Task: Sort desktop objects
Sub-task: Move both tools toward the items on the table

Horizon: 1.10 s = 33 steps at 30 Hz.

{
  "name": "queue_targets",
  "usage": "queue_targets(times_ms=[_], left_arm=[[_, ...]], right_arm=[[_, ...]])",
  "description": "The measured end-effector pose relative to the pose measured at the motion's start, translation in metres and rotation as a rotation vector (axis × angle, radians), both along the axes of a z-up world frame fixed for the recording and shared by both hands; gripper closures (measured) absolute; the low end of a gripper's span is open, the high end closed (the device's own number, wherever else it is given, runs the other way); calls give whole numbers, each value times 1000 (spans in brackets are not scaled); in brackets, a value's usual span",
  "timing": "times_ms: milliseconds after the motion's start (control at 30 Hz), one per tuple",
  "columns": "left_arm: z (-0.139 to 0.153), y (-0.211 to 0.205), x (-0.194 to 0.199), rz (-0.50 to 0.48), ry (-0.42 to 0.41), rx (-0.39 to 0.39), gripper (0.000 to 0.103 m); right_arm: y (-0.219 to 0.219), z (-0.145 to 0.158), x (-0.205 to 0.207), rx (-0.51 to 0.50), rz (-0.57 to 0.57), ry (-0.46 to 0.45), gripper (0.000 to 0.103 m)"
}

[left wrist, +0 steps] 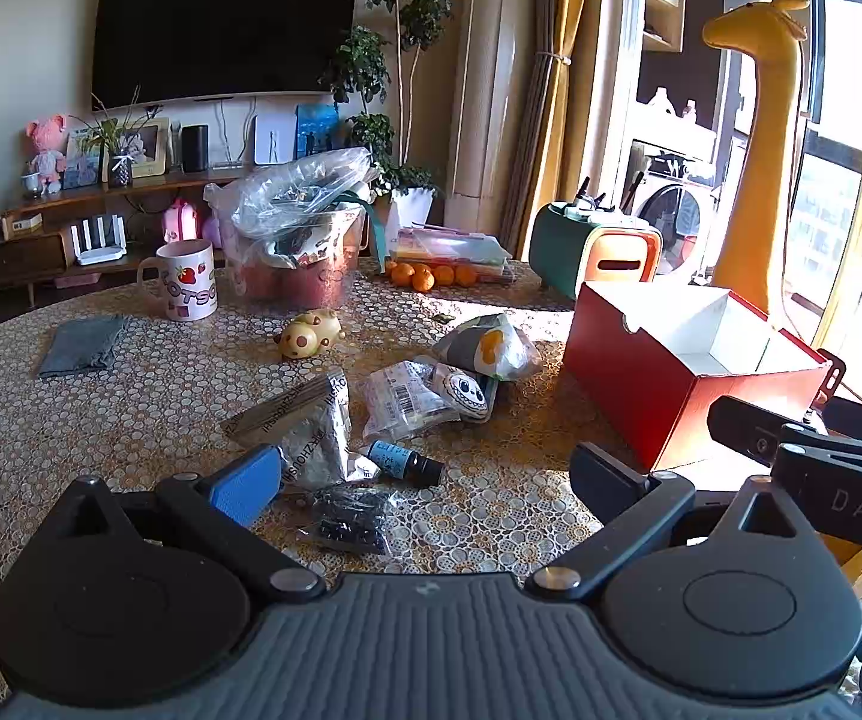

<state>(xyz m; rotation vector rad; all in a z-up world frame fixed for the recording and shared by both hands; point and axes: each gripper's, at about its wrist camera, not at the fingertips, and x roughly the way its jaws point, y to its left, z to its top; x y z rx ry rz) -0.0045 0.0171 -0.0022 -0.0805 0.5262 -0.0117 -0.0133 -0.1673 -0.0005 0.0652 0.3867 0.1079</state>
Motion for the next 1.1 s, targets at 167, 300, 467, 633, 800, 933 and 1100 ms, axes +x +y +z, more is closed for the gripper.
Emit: queue_targets(times_ms=[167,300,467,633,800,933,1100], left_arm=[[-3,2,2,-7,3,-8,0],[-6,1,6,-21,12,2,0],[-12,4,15,-33,30,6,0],[-26,12,29,-22,68,9,0],[-42,17,44,-29,93,38,0],[-57,18,55,-25,105,63,0],[-74,20,68,-26,127,68,1]], right_arm=[[1,-4,5,0,21,-4,1],[1,-8,12,-4,37,0,1],[-1,-15,26,31,84,46,1],[10,-22,45,-9,120,42,1],[21,-27,68,-47,158,36,3],[26,-26,91,-73,164,13,6],[31,-30,123,-104,156,8,10]])
